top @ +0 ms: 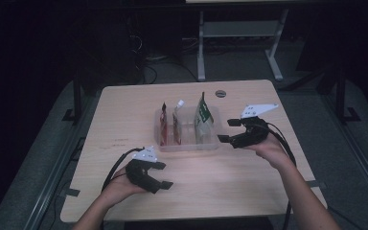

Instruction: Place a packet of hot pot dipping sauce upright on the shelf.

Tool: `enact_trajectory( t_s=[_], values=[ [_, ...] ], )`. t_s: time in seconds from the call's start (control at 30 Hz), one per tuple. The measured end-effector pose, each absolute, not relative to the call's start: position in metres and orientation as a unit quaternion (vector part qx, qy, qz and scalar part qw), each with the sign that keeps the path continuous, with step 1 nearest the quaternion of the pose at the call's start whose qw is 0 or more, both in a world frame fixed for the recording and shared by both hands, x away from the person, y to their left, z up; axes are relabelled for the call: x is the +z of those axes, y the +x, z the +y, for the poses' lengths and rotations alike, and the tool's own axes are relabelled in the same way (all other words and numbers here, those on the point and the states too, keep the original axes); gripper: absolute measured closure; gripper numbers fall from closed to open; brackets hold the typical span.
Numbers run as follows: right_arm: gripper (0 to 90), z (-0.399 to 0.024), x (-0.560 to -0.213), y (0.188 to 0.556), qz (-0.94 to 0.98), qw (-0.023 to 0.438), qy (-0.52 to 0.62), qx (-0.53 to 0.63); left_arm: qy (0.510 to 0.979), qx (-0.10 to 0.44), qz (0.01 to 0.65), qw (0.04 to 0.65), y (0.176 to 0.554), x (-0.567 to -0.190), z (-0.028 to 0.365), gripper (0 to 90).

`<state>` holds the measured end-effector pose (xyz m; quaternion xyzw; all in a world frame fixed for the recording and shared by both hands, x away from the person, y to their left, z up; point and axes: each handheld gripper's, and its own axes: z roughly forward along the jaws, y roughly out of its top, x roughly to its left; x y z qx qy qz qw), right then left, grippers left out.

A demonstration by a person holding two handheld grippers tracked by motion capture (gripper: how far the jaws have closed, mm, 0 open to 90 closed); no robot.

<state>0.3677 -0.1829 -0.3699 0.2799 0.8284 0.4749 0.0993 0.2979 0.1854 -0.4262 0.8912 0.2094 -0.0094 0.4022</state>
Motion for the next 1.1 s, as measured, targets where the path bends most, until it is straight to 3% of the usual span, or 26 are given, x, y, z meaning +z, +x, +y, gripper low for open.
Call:
enact_trajectory(
  t_s=[1.1],
  values=[
    [23.3,-0.228,-0.431,0.265,0.838,0.096,0.308,0.439,0.904,0.020,0.215,0.368,0.264,-0.444,0.217,17.5]
  ],
)
